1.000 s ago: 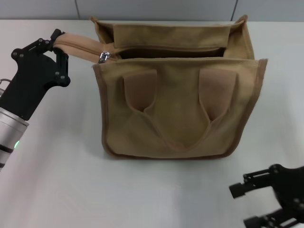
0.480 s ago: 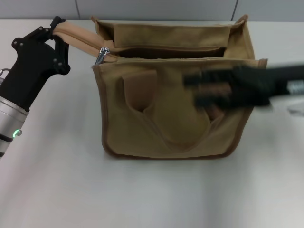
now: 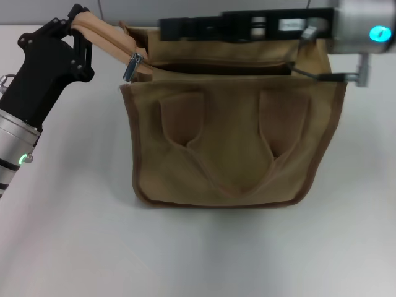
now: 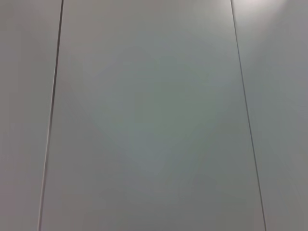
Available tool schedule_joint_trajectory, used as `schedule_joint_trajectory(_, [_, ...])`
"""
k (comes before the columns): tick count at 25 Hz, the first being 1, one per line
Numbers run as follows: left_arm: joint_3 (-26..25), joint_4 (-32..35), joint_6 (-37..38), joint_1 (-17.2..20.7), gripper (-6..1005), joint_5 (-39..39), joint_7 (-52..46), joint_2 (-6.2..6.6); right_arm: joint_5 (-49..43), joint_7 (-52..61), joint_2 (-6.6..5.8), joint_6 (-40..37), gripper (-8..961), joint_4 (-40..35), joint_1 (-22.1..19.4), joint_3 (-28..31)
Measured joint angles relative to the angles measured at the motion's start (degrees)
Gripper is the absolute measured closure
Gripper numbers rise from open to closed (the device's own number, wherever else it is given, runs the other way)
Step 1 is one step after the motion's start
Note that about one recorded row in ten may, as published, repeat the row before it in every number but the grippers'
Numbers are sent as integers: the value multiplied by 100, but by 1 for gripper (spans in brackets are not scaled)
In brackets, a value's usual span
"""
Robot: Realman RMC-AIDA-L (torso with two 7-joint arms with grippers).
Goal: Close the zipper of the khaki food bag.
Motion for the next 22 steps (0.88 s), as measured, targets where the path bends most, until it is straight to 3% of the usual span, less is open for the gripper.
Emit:
schedule_joint_trajectory(7, [-140,5,-31,-69,940,-8,-3,-3,-24,1279,-29,708,138,13,287,-758])
schedule_joint_trajectory(22, [-144,-43,58,-42,938,20,1,-3,-20,1819,6,1292,141,272,509,-1292])
